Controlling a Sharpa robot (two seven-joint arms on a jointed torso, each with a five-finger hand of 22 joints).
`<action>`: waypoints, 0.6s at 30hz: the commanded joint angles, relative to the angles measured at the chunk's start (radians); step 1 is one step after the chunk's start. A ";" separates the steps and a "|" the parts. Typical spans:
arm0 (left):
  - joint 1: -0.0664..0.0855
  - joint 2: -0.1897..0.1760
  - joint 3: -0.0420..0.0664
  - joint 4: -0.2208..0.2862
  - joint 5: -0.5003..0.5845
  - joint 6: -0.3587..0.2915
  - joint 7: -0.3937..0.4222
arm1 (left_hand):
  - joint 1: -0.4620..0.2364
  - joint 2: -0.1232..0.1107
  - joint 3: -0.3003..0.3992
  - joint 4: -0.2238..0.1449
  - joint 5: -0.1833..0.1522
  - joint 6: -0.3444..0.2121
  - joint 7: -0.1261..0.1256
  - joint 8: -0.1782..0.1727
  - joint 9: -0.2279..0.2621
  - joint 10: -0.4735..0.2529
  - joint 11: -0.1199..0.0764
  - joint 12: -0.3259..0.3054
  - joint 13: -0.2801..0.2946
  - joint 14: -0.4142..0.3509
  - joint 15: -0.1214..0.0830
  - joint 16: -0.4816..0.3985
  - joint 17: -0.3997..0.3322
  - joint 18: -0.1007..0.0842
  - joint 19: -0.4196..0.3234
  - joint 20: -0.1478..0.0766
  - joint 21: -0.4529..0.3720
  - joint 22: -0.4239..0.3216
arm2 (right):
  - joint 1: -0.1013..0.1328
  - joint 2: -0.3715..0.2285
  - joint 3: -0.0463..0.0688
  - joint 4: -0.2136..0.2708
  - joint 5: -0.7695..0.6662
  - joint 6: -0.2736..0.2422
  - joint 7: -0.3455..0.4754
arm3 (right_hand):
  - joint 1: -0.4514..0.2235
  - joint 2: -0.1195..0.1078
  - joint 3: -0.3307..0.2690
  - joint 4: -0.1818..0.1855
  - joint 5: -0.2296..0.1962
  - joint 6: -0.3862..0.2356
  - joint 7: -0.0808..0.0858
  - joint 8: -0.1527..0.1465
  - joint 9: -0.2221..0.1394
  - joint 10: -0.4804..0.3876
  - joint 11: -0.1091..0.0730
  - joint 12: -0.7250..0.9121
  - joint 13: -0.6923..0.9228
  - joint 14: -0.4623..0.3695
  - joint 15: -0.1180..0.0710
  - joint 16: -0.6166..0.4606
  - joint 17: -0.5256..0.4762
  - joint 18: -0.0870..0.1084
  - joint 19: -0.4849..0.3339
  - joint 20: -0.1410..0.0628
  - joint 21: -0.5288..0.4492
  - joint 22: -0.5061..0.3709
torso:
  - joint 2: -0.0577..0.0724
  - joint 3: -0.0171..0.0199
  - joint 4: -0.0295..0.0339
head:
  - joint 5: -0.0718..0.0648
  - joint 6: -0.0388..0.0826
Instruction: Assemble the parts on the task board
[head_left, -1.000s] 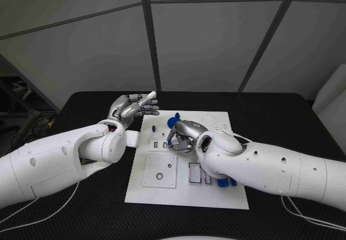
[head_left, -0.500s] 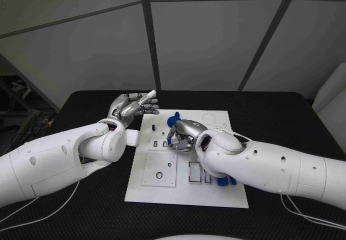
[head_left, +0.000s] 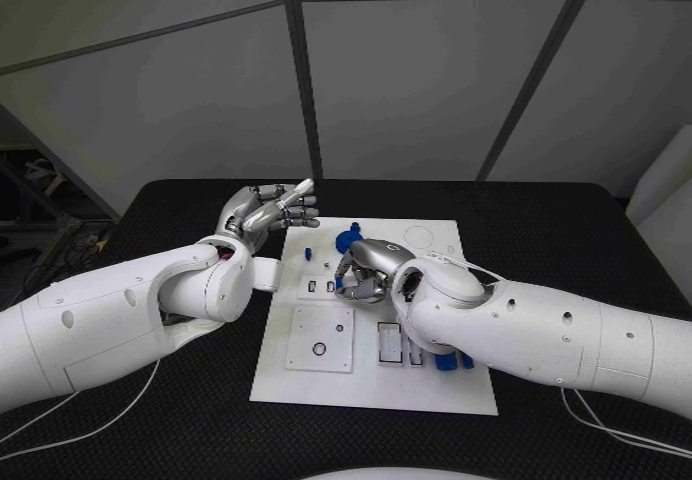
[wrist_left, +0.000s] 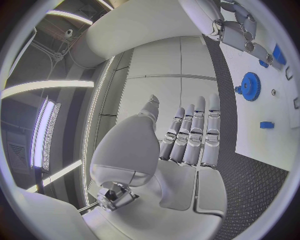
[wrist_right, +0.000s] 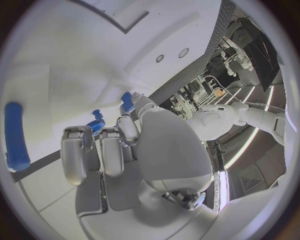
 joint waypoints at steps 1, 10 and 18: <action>0.002 0.001 0.001 0.001 -0.007 0.010 0.003 | -0.006 0.006 -0.004 -0.003 -0.003 0.006 0.001 -0.006 0.001 0.009 -0.001 -0.004 0.001 0.002 0.006 -0.006 0.001 0.006 -0.006 -0.002 0.007 0.001 | -0.003 -0.001 -0.004 -0.003 -0.011 0.039 -0.024 | -0.009 -0.006 0.000 0.000 -0.004 -0.008 0.001 -0.007 -0.002 -0.010 0.001 -0.006 -0.002 0.079 0.004 -0.004 0.148 -0.005 0.073 0.004 -0.002 0.226 | 0.000 -0.0001 0.0005 | 0.000 -0.001; 0.002 0.001 0.001 0.000 -0.007 0.010 0.003 | -0.006 0.008 -0.005 -0.003 -0.003 0.008 0.001 -0.006 0.001 0.010 -0.001 -0.005 0.001 0.002 0.006 -0.007 0.002 0.006 -0.008 -0.001 0.008 0.002 | -0.003 0.000 -0.004 -0.005 -0.015 0.039 -0.028 | -0.015 -0.014 -0.001 0.000 -0.005 -0.023 0.007 -0.013 -0.005 -0.015 0.006 -0.010 -0.005 0.078 0.008 -0.005 0.148 -0.005 0.071 0.008 -0.004 0.224 | 0.000 0.0003 -0.0007 | 0.005 -0.003; 0.002 0.002 0.001 0.000 -0.007 0.009 0.002 | -0.006 0.009 -0.005 -0.003 -0.003 0.008 0.001 -0.006 0.001 0.010 -0.001 -0.005 0.001 0.002 0.006 -0.007 0.003 0.006 -0.008 -0.001 0.008 0.003 | -0.003 0.003 -0.004 -0.008 -0.016 0.037 -0.030 | -0.029 -0.020 -0.005 0.007 -0.018 -0.040 0.013 -0.018 -0.009 -0.021 0.012 -0.014 -0.009 0.078 0.014 -0.005 0.147 -0.004 0.070 0.013 -0.005 0.222 | 0.000 -0.0001 0.0001 | 0.001 -0.004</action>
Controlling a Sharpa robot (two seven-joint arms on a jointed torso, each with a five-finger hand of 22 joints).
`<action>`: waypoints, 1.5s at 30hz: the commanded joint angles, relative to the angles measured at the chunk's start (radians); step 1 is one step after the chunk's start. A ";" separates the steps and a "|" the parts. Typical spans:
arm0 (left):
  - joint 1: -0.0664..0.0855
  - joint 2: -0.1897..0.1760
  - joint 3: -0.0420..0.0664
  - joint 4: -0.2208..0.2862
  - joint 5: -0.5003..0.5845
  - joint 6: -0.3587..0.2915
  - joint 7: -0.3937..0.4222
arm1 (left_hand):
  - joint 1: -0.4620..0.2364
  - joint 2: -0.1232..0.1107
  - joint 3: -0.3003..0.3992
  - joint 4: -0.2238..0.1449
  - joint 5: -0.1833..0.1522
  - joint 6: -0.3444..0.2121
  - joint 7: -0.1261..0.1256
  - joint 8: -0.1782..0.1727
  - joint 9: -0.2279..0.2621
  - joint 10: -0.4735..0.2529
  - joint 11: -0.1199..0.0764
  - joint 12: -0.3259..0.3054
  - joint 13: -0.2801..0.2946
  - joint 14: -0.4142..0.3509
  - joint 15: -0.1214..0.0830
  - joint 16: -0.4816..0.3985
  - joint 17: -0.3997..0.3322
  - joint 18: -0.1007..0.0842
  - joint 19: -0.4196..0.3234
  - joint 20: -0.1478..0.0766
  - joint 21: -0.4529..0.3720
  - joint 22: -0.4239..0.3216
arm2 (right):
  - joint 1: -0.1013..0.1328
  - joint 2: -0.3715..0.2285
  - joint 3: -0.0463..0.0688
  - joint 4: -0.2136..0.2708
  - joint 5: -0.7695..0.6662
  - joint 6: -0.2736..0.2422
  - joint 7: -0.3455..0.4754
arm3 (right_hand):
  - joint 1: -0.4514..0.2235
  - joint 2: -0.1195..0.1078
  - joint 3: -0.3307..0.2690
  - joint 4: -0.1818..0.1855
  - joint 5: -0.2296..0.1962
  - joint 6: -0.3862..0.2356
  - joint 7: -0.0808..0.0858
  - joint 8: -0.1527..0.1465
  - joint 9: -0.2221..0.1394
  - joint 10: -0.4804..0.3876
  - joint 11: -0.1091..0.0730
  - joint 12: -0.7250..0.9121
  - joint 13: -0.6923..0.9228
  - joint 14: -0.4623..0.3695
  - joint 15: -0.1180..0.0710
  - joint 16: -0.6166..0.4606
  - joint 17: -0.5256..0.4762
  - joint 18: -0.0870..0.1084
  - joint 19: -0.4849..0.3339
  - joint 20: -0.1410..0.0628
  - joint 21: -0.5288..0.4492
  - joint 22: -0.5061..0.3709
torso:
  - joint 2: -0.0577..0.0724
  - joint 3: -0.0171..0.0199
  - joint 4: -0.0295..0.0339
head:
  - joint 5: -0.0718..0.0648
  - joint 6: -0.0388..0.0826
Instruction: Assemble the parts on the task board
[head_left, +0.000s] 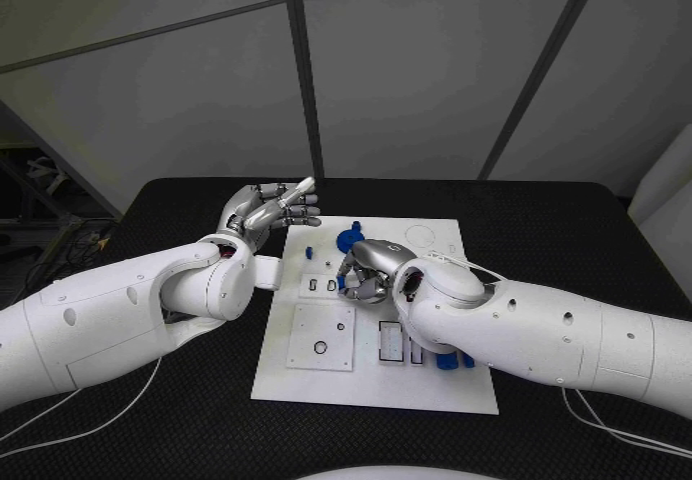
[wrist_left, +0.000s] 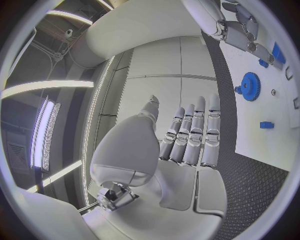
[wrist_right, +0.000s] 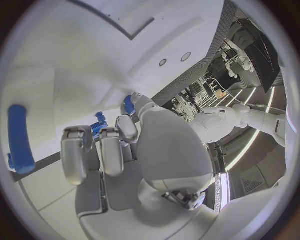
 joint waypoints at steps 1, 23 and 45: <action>0.002 0.001 0.001 0.001 -0.007 0.009 0.003 | -0.002 0.004 -0.005 -0.003 -0.003 0.008 0.001 -0.006 0.001 0.006 0.003 -0.005 0.001 0.002 0.006 -0.007 0.001 0.006 -0.008 -0.001 0.004 0.001 | -0.002 0.001 -0.003 -0.003 -0.005 0.023 -0.015 | -0.014 -0.003 -0.005 0.007 -0.010 -0.011 0.001 -0.007 -0.002 -0.008 0.005 -0.004 -0.003 0.078 0.007 -0.005 0.147 -0.004 0.070 0.006 -0.005 0.222 | 0.000 -0.0003 -0.0002 | -0.003 -0.001; 0.002 0.000 0.001 0.002 -0.007 0.008 -0.001 | -0.001 0.006 -0.007 -0.005 -0.003 0.004 0.003 -0.010 -0.001 0.003 0.005 -0.008 0.000 0.002 0.006 -0.007 0.003 0.006 -0.009 -0.001 0.006 0.003 | -0.002 0.008 -0.003 -0.013 -0.005 0.024 -0.018 | -0.053 -0.024 -0.040 0.029 -0.068 -0.041 0.005 -0.009 -0.005 -0.036 0.010 -0.032 -0.031 0.075 0.012 -0.012 0.136 0.000 0.058 0.013 -0.013 0.209 | 0.001 -0.0001 -0.0006 | -0.008 0.000; 0.002 0.000 0.001 -0.001 -0.016 -0.001 -0.013 | -0.001 0.007 -0.007 -0.006 -0.003 0.003 0.003 -0.011 -0.001 0.002 0.005 -0.009 0.000 0.003 0.006 -0.007 0.004 0.006 -0.009 -0.001 0.006 0.003 | -0.002 -0.015 -0.003 0.014 0.035 -0.129 0.130 | -0.020 -0.069 -0.150 0.120 -0.054 -0.171 0.034 -0.017 -0.012 -0.058 0.036 -0.043 -0.055 0.074 0.035 -0.015 0.135 0.001 0.056 0.034 -0.016 0.206 | -0.001 0.0011 -0.0014 | -0.006 0.003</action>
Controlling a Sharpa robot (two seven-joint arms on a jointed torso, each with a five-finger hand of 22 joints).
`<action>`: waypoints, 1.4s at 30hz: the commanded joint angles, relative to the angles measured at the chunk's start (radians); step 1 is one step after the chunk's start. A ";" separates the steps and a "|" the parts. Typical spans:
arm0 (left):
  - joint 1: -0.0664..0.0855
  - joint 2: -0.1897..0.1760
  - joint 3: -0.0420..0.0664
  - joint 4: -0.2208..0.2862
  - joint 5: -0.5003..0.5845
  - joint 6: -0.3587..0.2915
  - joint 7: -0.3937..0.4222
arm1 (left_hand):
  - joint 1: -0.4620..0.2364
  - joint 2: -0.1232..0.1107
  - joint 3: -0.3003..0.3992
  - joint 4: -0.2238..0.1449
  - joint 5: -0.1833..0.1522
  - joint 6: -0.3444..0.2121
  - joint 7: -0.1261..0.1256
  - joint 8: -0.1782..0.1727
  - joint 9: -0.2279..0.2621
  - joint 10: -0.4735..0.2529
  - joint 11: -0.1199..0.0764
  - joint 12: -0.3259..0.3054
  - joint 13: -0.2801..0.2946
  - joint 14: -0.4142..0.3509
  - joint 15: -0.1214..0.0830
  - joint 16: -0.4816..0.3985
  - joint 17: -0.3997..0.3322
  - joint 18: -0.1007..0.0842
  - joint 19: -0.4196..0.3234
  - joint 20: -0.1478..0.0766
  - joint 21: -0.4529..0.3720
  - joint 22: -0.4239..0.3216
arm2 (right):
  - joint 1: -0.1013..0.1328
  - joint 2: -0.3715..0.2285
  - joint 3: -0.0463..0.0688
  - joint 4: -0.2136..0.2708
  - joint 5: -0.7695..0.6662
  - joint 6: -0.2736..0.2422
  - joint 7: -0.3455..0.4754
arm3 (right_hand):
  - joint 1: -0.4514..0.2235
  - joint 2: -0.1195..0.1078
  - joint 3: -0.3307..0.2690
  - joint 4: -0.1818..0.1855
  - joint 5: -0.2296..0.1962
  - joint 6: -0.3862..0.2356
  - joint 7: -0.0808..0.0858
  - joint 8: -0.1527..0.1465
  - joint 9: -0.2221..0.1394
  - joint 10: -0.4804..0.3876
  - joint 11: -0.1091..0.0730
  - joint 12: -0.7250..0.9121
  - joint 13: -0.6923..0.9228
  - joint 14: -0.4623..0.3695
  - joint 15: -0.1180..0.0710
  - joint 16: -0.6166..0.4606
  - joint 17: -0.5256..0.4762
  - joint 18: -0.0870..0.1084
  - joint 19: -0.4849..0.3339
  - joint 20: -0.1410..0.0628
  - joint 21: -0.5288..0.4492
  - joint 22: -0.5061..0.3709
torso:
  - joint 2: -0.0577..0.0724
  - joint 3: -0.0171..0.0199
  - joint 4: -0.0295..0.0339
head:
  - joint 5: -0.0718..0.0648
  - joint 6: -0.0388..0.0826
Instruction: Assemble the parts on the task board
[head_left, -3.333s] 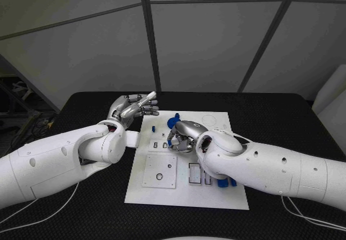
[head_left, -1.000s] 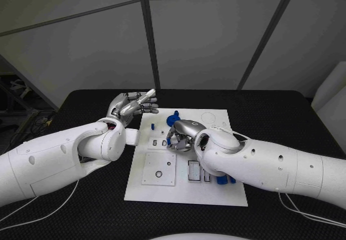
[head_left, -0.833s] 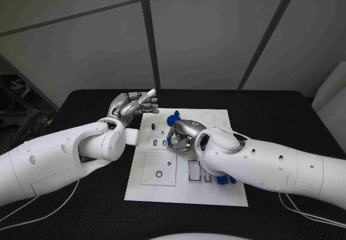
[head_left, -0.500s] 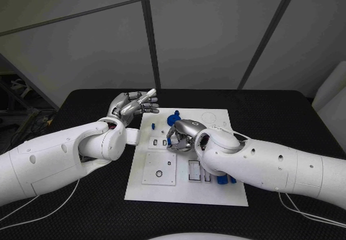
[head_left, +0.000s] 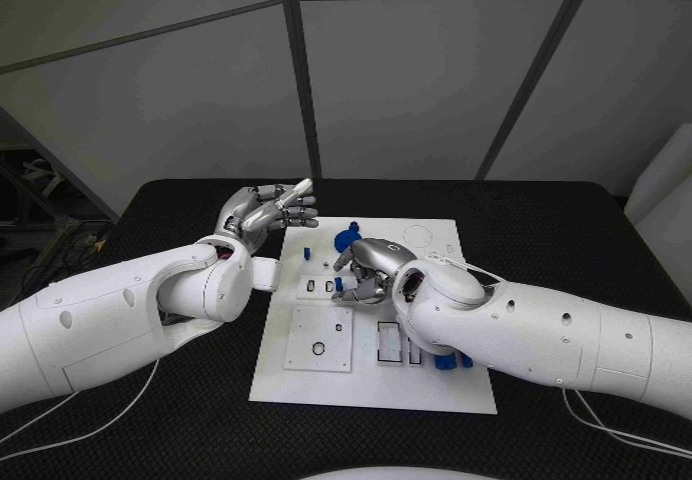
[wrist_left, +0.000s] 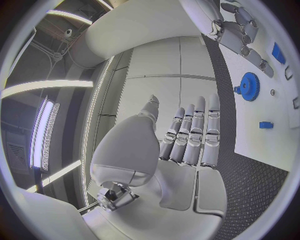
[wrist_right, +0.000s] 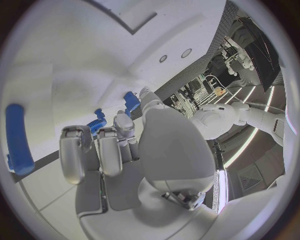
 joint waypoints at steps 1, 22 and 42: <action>0.001 -0.001 0.001 -0.003 -0.029 -0.007 -0.014 | 0.000 0.006 -0.005 -0.004 -0.003 0.004 0.003 -0.004 -0.001 0.003 0.005 -0.004 0.000 0.004 0.006 -0.003 0.002 0.006 -0.005 0.002 0.007 0.002 | 0.002 -0.012 0.000 0.016 0.034 -0.082 0.120 | 0.016 0.001 -0.010 0.006 0.004 -0.001 -0.002 0.009 0.002 0.008 0.004 0.009 0.004 0.074 0.006 -0.004 0.133 0.001 0.053 0.006 -0.007 0.202 | -0.002 0.0003 -0.0007 | 0.002 0.002; 0.024 -0.022 0.001 -0.070 -0.560 0.272 -0.660 | -0.042 0.005 0.003 -0.007 0.001 0.191 -0.106 0.071 0.060 0.353 -0.134 0.292 0.231 0.347 -0.142 0.315 0.274 -0.075 0.462 -0.138 0.738 0.758 | 0.117 -0.258 0.065 0.088 0.621 0.002 0.414 | 0.118 0.054 -0.009 -0.033 0.054 0.158 -0.053 0.072 0.003 -0.040 -0.047 -0.260 -0.259 -0.066 -0.042 -0.445 -0.399 0.116 -0.314 -0.039 -0.389 -0.288 | -0.037 0.0017 -0.0070 | 0.020 0.008; 0.173 0.102 -0.093 -0.124 -1.005 0.543 -0.919 | -0.178 0.041 -0.115 0.117 -0.001 0.162 -0.140 0.207 0.267 0.352 -0.163 1.011 0.985 0.371 -0.170 0.376 0.425 -0.133 0.596 -0.163 0.992 1.127 | 0.178 -0.296 0.071 -0.034 0.657 0.020 0.432 | 0.140 0.035 0.088 0.016 0.069 0.232 -0.032 0.008 0.000 0.037 -0.018 -1.081 -0.934 -0.137 0.002 -1.266 -0.927 0.168 -0.439 -0.002 -0.969 -0.801 | -0.055 0.0130 -0.0019 | 0.030 -0.010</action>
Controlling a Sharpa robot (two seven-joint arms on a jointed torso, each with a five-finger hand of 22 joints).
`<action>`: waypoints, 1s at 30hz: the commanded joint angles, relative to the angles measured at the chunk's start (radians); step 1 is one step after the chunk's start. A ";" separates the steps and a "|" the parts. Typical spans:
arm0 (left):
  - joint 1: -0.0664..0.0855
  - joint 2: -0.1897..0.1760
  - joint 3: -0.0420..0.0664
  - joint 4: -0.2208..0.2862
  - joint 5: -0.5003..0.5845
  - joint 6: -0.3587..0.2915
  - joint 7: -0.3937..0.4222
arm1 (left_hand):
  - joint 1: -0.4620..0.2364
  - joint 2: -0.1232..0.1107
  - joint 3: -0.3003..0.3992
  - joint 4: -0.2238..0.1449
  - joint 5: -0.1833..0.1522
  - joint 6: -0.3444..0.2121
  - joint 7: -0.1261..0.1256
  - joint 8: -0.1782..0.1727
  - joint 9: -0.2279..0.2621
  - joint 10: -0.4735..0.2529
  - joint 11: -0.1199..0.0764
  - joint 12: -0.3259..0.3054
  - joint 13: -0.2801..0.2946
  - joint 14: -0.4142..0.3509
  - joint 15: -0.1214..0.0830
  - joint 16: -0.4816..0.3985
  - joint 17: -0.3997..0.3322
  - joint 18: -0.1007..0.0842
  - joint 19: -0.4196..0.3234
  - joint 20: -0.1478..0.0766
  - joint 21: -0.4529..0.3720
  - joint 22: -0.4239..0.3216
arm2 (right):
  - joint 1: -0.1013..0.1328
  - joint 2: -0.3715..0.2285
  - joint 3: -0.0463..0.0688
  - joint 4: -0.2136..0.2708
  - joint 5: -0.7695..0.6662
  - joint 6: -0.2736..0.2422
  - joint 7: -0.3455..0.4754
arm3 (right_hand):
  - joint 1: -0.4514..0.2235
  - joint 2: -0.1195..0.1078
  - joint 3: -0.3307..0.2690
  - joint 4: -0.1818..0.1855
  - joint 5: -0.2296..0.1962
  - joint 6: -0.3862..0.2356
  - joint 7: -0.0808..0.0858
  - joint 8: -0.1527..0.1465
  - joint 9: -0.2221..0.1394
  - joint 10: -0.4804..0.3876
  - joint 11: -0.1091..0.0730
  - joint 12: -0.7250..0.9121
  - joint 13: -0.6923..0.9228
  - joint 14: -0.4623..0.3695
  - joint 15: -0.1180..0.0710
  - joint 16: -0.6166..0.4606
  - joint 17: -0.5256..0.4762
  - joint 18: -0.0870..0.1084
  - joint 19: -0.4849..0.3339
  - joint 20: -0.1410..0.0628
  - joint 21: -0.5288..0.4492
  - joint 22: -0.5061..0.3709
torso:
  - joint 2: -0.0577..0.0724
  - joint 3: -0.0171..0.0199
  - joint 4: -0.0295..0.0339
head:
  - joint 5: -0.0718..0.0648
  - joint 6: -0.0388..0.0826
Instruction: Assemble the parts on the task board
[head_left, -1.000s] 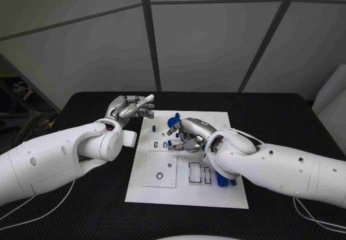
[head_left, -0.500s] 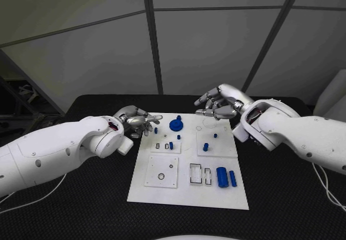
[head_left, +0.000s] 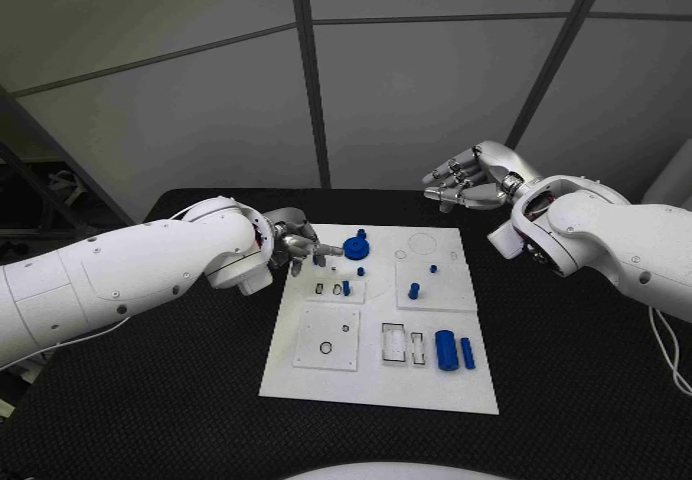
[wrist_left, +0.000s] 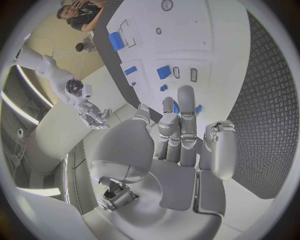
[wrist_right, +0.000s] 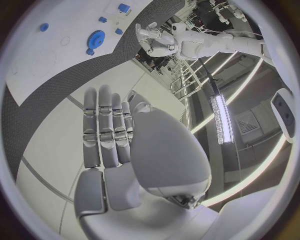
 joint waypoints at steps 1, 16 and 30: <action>0.013 0.019 -0.013 -0.013 -0.101 0.084 -0.053 | -0.017 0.002 -0.016 0.007 -0.001 -0.012 -0.001 0.008 0.014 0.007 0.000 0.014 0.017 0.003 -0.005 -0.005 0.005 -0.020 0.014 0.000 0.010 0.099 | 0.003 0.002 0.001 0.001 -0.009 0.033 0.014 | -0.012 -0.007 0.010 -0.003 0.005 0.007 0.001 -0.013 0.000 0.018 0.008 -0.038 -0.045 0.005 0.005 -0.060 -0.037 0.013 0.016 0.004 -0.041 -0.032 | 0.000 0.0021 0.0018 | -0.002 -0.003; 0.053 0.115 -0.078 -0.074 -0.132 0.142 -0.065 | -0.026 0.013 -0.058 0.030 -0.001 -0.023 -0.004 0.032 0.062 0.002 -0.002 0.034 0.045 0.004 -0.006 -0.014 0.019 -0.022 0.020 -0.001 0.017 0.113 | 0.004 0.016 0.000 -0.005 -0.045 0.043 -0.012 | -0.025 -0.022 0.027 -0.017 0.010 0.008 0.015 -0.034 0.000 0.003 0.025 -0.040 -0.154 -0.030 0.031 -0.206 -0.149 0.013 0.076 0.023 -0.188 -0.156 | 0.003 0.0013 0.0004 | 0.002 -0.016; 0.054 0.158 -0.080 -0.099 -0.138 0.201 -0.069 | -0.019 0.016 -0.074 0.031 -0.001 -0.034 -0.003 0.039 0.084 -0.003 -0.001 0.037 0.052 0.003 -0.005 -0.020 0.024 -0.023 0.020 0.000 0.019 0.117 | 0.004 0.035 0.000 -0.018 -0.115 0.022 -0.051 | -0.055 -0.036 0.024 -0.021 0.063 -0.004 0.016 -0.030 0.001 0.017 0.025 -0.025 -0.178 -0.012 0.033 -0.186 -0.197 0.014 0.102 0.030 -0.307 -0.255 | 0.004 0.0007 0.0013 | -0.002 -0.025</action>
